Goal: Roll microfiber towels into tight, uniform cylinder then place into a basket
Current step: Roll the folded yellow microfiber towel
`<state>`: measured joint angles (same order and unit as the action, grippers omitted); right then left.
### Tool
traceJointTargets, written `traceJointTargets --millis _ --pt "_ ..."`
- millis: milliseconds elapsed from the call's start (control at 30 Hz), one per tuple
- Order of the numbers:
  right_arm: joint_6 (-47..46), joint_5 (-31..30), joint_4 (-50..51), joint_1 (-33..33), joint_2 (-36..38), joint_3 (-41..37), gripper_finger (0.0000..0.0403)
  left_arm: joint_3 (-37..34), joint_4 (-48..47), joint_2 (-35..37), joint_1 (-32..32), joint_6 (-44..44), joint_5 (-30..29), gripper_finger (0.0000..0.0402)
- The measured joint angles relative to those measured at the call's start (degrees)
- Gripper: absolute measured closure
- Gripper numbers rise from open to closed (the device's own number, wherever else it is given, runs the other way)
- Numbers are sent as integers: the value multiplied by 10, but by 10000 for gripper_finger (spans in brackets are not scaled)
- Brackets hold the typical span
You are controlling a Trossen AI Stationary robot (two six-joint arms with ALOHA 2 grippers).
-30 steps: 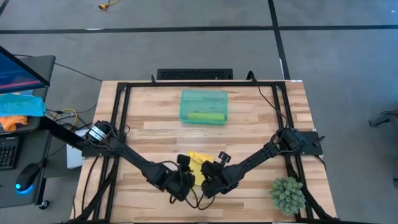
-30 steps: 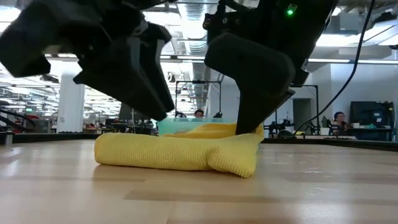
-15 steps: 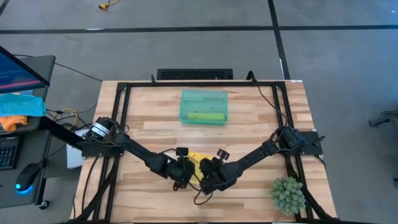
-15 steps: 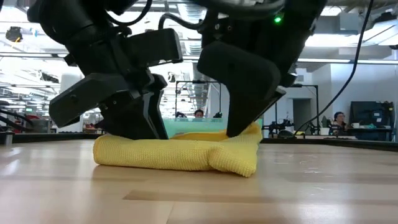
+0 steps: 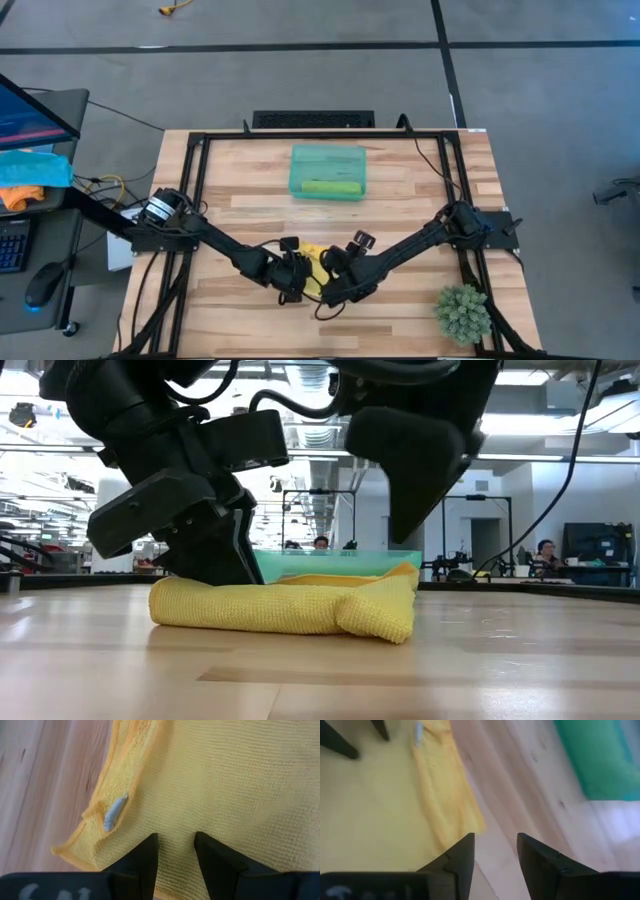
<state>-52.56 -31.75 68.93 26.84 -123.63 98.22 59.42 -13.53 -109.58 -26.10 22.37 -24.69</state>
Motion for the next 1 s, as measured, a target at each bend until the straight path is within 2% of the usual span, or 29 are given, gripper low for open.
traceJointTargets --millis 233,467,667,1000 --pt "0 4 -4 27 1 8 263 0 -6 -1 -2 39 0 275" --pt "5 4 -51 57 1 8 285 0 -30 -1 -8 116 -6 274" --pt "1 4 -102 58 1 8 292 0 -33 -2 -8 189 -13 274" --pt "1 2 -183 82 -3 7 292 -1 -35 -2 -8 203 -13 274"
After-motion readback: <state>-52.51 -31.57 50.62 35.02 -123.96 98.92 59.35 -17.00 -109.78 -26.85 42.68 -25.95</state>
